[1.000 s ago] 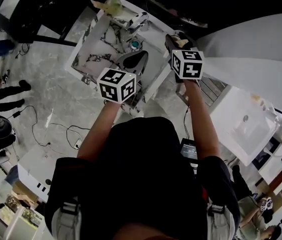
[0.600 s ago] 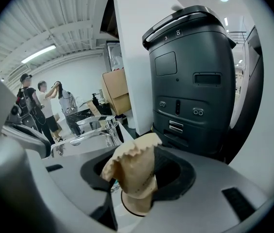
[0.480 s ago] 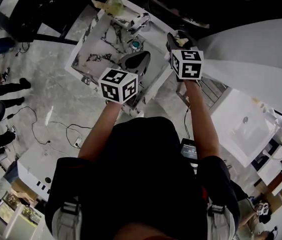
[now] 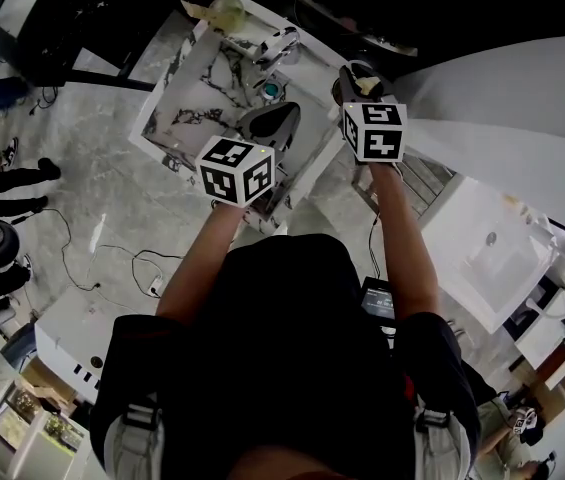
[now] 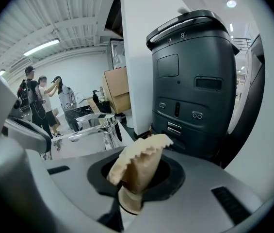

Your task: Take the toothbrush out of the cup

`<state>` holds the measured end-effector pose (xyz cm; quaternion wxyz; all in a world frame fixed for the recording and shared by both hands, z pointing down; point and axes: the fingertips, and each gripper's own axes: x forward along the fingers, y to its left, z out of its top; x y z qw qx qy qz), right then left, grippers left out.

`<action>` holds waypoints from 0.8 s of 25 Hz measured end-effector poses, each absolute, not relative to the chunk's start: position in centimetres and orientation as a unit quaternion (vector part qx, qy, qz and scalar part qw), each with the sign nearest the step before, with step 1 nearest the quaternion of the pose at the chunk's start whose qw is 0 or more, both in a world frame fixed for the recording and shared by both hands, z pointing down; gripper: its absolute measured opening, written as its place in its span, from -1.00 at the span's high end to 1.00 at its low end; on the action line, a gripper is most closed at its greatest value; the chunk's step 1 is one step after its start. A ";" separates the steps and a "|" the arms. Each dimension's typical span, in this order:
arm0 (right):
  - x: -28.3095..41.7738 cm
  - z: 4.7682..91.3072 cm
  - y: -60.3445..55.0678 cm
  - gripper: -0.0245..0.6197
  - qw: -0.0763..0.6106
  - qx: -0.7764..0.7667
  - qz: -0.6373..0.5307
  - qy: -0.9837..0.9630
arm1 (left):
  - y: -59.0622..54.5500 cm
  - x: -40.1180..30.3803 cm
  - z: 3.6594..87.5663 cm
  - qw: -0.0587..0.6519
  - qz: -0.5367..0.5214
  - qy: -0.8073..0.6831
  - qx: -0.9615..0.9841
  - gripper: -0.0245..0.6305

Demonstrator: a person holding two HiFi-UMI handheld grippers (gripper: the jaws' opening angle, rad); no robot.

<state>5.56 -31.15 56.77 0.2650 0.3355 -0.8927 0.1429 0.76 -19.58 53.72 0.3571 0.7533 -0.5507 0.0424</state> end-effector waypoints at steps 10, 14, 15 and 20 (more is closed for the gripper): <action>5.5 55.6 -30.9 0.74 0.262 0.345 0.126 -0.892 | -19.2 0.4 53.7 0.354 0.043 -0.550 0.755 0.90; 5.7 55.0 -30.9 0.74 0.258 0.349 0.123 -0.892 | -19.3 0.4 53.1 0.349 0.042 -0.549 0.759 0.90; 5.8 54.9 -30.9 0.74 0.257 0.351 0.123 -0.892 | -19.4 0.5 53.0 0.345 0.044 -0.549 0.760 0.90; 6.0 54.1 -30.7 0.74 0.250 0.356 0.118 -0.893 | -19.3 0.3 52.5 0.340 0.038 -0.551 0.761 0.90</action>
